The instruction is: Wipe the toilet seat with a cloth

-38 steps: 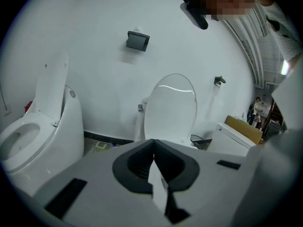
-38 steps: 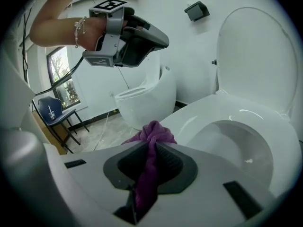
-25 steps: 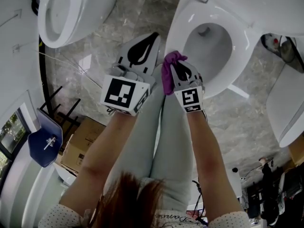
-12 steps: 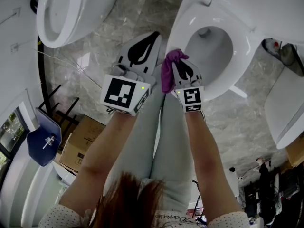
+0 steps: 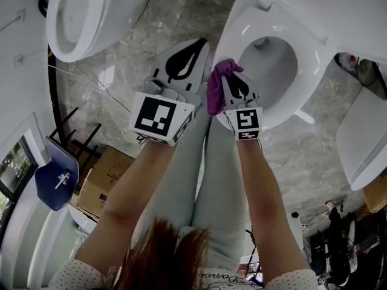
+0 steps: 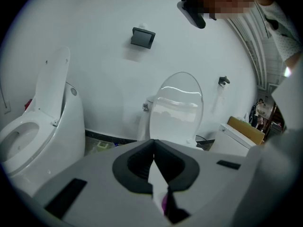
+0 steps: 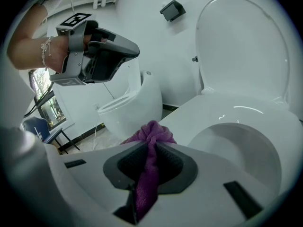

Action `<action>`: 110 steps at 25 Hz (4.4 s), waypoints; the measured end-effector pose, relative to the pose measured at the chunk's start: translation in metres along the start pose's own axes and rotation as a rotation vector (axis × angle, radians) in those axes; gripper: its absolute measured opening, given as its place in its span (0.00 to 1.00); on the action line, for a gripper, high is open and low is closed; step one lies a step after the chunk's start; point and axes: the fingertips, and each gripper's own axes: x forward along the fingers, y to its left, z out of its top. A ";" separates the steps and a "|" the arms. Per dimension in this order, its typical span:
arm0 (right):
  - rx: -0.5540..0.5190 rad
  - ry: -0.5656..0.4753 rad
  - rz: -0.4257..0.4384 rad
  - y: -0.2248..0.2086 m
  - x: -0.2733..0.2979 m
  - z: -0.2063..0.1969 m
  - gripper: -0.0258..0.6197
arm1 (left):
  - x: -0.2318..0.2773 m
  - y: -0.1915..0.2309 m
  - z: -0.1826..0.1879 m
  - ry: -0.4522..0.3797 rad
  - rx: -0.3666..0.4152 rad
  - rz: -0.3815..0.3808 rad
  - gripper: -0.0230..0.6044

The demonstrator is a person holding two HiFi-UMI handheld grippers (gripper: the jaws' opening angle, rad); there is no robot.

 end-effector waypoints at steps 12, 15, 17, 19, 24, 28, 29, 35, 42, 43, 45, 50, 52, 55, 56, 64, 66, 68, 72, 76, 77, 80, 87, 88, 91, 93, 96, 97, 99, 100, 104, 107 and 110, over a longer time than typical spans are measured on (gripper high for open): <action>0.026 -0.014 -0.023 -0.017 0.012 0.015 0.14 | 0.006 0.008 0.008 0.001 -0.004 0.012 0.04; 0.034 -0.012 -0.027 -0.021 0.014 0.017 0.14 | 0.010 0.009 0.010 0.003 -0.007 0.015 0.04; 0.037 -0.013 -0.029 -0.024 0.015 0.018 0.14 | 0.012 0.009 0.010 0.003 -0.007 0.016 0.04; 0.041 -0.020 -0.033 -0.027 0.017 0.021 0.14 | 0.013 0.010 0.011 0.002 -0.006 0.017 0.04; 0.050 -0.042 -0.056 -0.031 0.018 0.027 0.14 | 0.016 0.012 0.013 0.006 -0.014 0.020 0.04; 0.052 -0.055 -0.066 -0.034 0.021 0.032 0.14 | 0.019 0.015 0.014 0.001 -0.023 0.021 0.04; 0.054 -0.055 -0.066 -0.034 0.022 0.032 0.14 | 0.020 0.015 0.014 0.002 -0.024 0.022 0.04; 0.069 -0.071 -0.071 -0.041 0.025 0.036 0.14 | 0.025 0.020 0.014 0.005 -0.034 0.036 0.04; 0.101 -0.085 -0.078 -0.049 0.028 0.040 0.14 | 0.031 0.023 0.011 0.016 -0.030 0.045 0.04; 0.106 -0.088 -0.080 -0.050 0.028 0.041 0.14 | 0.031 0.024 0.012 0.017 -0.029 0.047 0.04; 0.117 -0.093 -0.084 -0.054 0.030 0.043 0.14 | 0.032 0.024 0.012 0.016 -0.028 0.052 0.04; 0.152 -0.098 -0.094 -0.064 0.033 0.048 0.15 | 0.033 0.023 0.018 0.005 -0.029 0.062 0.04; 0.162 -0.095 -0.098 -0.067 0.034 0.050 0.15 | 0.032 0.023 0.020 0.001 -0.030 0.065 0.04; 0.169 -0.088 -0.101 -0.070 0.036 0.053 0.15 | 0.029 0.023 0.024 -0.006 -0.031 0.069 0.04; 0.169 -0.085 -0.102 -0.071 0.036 0.053 0.15 | 0.028 0.023 0.024 -0.007 -0.032 0.070 0.04; 0.190 -0.070 -0.109 -0.080 0.041 0.059 0.15 | 0.029 0.022 0.022 -0.006 -0.047 0.066 0.04; 0.192 -0.072 -0.117 -0.084 0.041 0.061 0.15 | 0.029 0.022 0.021 -0.005 -0.050 0.062 0.04; 0.192 -0.076 -0.121 -0.086 0.042 0.063 0.15 | 0.029 0.022 0.021 -0.005 -0.050 0.059 0.04; 0.189 -0.086 -0.128 -0.092 0.043 0.068 0.15 | 0.030 0.023 0.022 -0.006 -0.048 0.057 0.04; 0.195 -0.103 -0.146 -0.103 0.047 0.075 0.15 | 0.031 0.025 0.021 -0.004 -0.050 0.060 0.04; 0.193 -0.108 -0.150 -0.106 0.048 0.077 0.15 | 0.032 0.026 0.021 -0.004 -0.050 0.061 0.04; 0.185 -0.120 -0.155 -0.113 0.049 0.083 0.15 | 0.032 0.026 0.020 -0.006 -0.048 0.063 0.04; 0.168 -0.144 -0.165 -0.131 0.050 0.096 0.15 | 0.030 0.024 0.021 -0.004 -0.051 0.076 0.04; 0.160 -0.145 -0.165 -0.132 0.050 0.098 0.14 | 0.030 0.023 0.020 -0.002 -0.053 0.076 0.04; 0.137 -0.142 -0.158 -0.135 0.050 0.099 0.14 | 0.031 0.018 0.021 -0.007 -0.050 0.069 0.04; 0.125 -0.140 -0.154 -0.137 0.050 0.100 0.14 | 0.031 0.015 0.021 -0.008 -0.043 0.066 0.04; 0.121 -0.146 -0.162 -0.144 0.049 0.103 0.14 | 0.031 0.015 0.019 -0.001 -0.043 0.068 0.04; 0.123 -0.150 -0.168 -0.147 0.048 0.104 0.14 | 0.031 0.016 0.019 -0.001 -0.043 0.069 0.04; 0.122 -0.157 -0.182 -0.154 0.046 0.106 0.14 | 0.032 0.016 0.020 -0.003 -0.040 0.071 0.04; 0.122 -0.160 -0.190 -0.158 0.044 0.107 0.14 | 0.032 0.016 0.020 -0.002 -0.038 0.071 0.04; 0.124 -0.169 -0.218 -0.174 0.037 0.108 0.14 | 0.034 0.012 0.021 0.001 -0.035 0.065 0.04; 0.131 -0.171 -0.229 -0.181 0.031 0.106 0.14 | 0.035 0.008 0.021 0.004 -0.033 0.058 0.04; 0.142 -0.175 -0.238 -0.189 0.027 0.104 0.14 | 0.038 0.004 0.021 0.009 -0.030 0.049 0.04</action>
